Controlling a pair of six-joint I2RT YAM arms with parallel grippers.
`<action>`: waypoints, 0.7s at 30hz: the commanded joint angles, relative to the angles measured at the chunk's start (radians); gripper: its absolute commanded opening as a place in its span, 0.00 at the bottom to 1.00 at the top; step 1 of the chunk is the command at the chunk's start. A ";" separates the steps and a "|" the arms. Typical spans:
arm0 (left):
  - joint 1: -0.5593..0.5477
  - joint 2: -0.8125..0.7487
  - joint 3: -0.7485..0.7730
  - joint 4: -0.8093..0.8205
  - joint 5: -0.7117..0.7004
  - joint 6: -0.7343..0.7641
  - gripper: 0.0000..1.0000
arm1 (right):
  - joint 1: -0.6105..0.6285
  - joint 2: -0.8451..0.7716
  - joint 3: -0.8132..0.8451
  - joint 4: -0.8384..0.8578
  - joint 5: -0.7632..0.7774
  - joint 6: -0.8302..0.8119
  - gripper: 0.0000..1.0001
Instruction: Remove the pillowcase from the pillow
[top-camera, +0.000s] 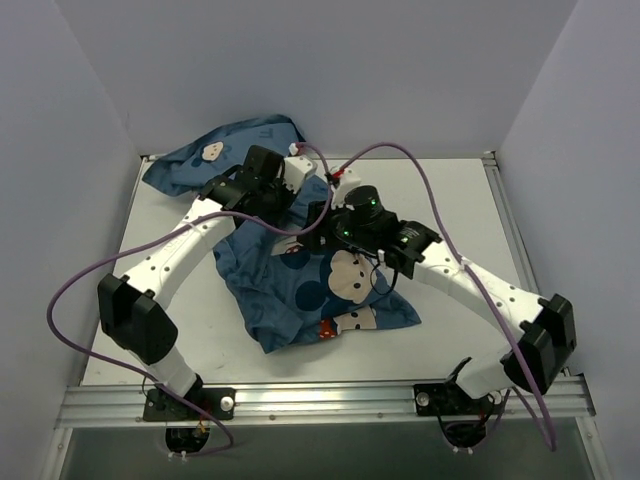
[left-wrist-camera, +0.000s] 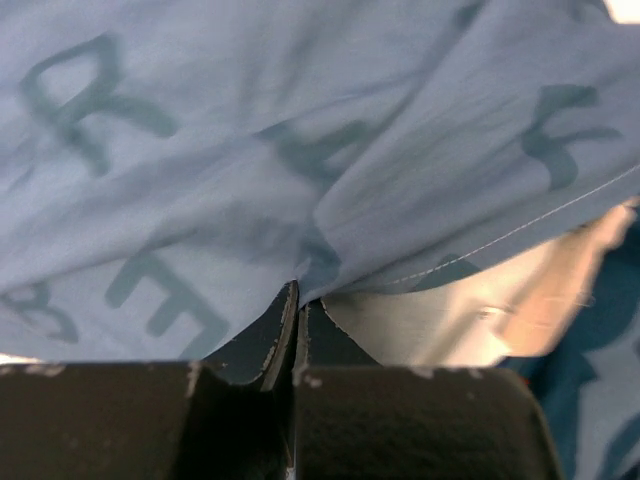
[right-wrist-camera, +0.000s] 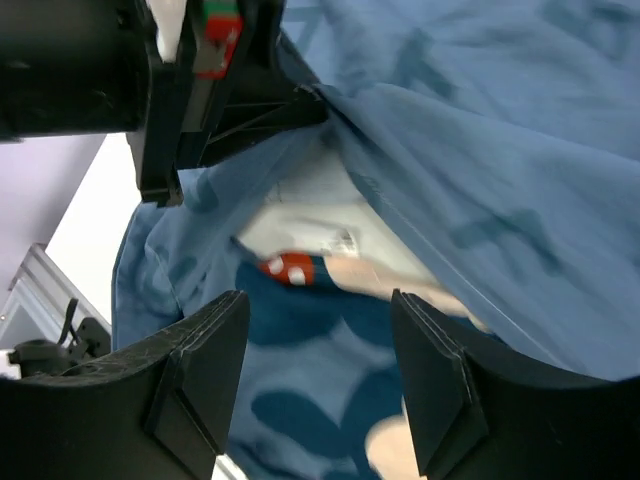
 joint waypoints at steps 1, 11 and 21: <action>0.016 -0.011 0.045 0.067 0.014 -0.010 0.02 | 0.052 0.099 0.067 0.071 -0.027 -0.022 0.59; 0.059 0.006 0.056 0.062 0.076 -0.037 0.02 | 0.146 0.133 -0.037 0.207 -0.010 -0.049 0.61; 0.072 0.005 0.059 0.064 0.077 -0.037 0.02 | 0.194 0.127 -0.101 0.155 0.066 -0.077 0.57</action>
